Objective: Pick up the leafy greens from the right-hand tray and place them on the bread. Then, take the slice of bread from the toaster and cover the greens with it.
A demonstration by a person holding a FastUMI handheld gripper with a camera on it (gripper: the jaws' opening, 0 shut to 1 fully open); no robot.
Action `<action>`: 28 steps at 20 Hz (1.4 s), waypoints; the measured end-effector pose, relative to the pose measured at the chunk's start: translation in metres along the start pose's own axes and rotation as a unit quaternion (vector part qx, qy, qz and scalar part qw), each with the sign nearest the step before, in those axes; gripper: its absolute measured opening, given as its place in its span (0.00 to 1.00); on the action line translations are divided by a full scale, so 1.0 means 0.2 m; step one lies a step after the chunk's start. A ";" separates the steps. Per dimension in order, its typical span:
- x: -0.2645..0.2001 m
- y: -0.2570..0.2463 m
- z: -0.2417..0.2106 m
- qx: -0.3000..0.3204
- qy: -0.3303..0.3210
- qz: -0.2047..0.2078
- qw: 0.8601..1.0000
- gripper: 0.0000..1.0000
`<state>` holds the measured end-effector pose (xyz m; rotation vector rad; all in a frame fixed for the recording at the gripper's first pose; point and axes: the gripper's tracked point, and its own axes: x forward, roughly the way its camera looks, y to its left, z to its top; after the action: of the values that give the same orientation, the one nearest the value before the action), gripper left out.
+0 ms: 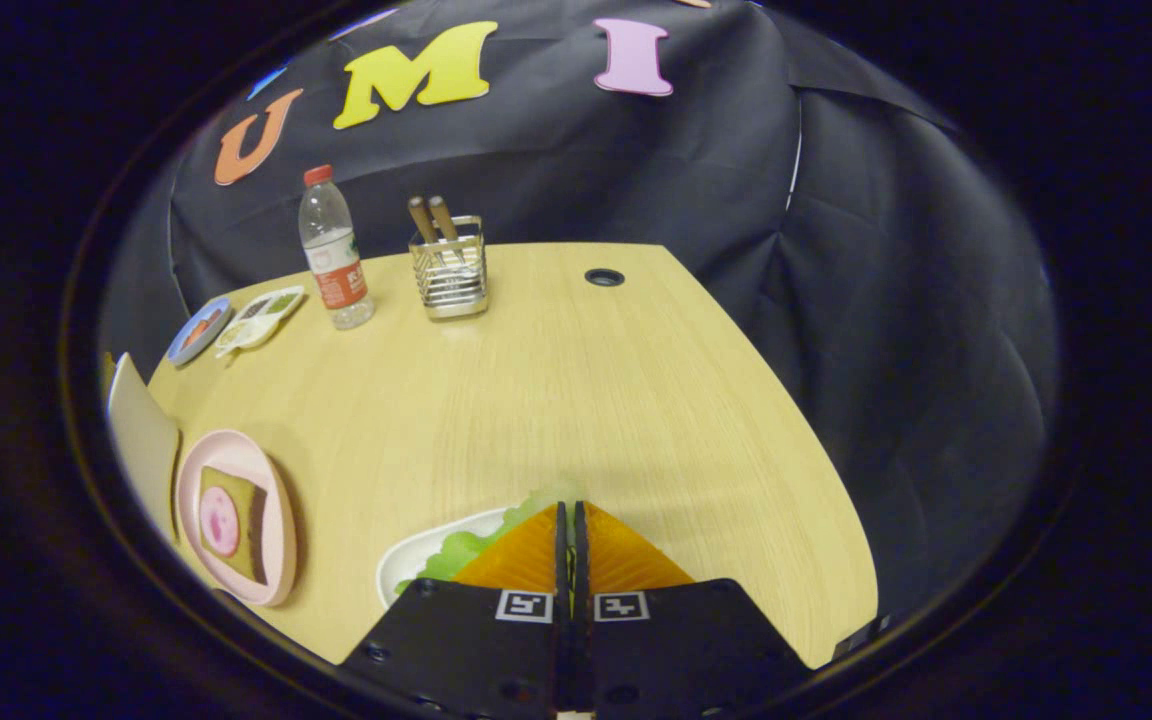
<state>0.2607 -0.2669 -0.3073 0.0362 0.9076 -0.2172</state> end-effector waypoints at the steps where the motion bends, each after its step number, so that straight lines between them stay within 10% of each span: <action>1: -0.04 0.02 0.02 -0.003 -0.006 0.001 1.000 0.00; 11: -0.48 0.23 0.18 -0.043 -0.080 0.005 0.996 0.00; 28: -0.85 1.50 -0.03 -0.150 -0.098 0.148 0.973 0.00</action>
<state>0.2154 0.0564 -0.1951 -0.1282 0.7187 0.1931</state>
